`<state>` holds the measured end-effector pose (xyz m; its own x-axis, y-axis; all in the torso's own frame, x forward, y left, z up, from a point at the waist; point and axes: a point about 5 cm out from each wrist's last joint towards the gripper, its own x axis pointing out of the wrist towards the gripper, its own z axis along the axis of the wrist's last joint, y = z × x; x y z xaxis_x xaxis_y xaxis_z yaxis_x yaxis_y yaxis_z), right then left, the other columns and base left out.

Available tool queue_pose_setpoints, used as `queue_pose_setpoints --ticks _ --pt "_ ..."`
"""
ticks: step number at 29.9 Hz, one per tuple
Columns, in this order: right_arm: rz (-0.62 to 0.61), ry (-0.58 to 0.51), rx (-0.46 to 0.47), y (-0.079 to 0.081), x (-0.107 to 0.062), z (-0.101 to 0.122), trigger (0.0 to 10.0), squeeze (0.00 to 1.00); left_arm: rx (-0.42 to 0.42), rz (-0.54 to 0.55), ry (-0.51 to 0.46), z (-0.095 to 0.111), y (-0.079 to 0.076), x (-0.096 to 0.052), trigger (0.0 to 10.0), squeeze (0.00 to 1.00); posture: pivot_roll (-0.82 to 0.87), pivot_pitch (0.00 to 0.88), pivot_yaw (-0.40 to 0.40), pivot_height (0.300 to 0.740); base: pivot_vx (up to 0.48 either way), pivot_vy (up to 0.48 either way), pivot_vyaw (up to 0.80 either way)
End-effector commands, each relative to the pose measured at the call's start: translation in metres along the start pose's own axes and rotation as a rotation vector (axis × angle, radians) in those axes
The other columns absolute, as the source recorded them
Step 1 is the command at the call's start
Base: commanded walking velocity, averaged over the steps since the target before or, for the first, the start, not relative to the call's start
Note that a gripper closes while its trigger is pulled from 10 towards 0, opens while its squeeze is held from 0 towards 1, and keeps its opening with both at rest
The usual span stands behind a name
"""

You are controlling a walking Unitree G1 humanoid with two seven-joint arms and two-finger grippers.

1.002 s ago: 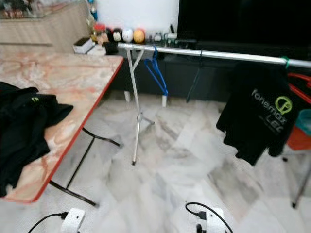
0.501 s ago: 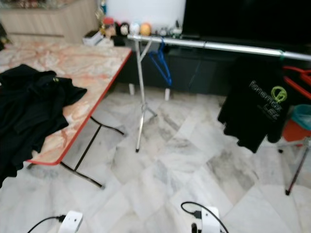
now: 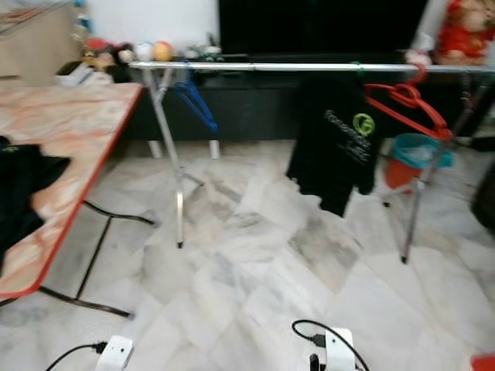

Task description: Hang hanger

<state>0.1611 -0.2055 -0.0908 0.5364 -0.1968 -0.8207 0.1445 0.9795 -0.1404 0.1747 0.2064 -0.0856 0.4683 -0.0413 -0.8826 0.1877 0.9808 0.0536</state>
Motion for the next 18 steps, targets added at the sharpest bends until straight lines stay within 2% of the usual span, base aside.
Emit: queue_pose_setpoints --ticks 1,18 --pt "0.008 -0.001 -0.005 0.0043 0.0001 0.0011 10.0 0.00 0.009 0.002 0.018 -0.0048 0.0013 -0.0007 10.0 0.00 -0.02 0.000 0.025 0.740 0.000 0.000 -0.74" --pt "0.002 -0.005 -0.013 0.0036 0.0003 0.0022 10.0 0.00 0.001 0.008 0.010 -0.0038 0.0019 -0.0007 10.0 0.00 -0.03 0.000 0.030 0.740 0.000 0.000 -0.74"
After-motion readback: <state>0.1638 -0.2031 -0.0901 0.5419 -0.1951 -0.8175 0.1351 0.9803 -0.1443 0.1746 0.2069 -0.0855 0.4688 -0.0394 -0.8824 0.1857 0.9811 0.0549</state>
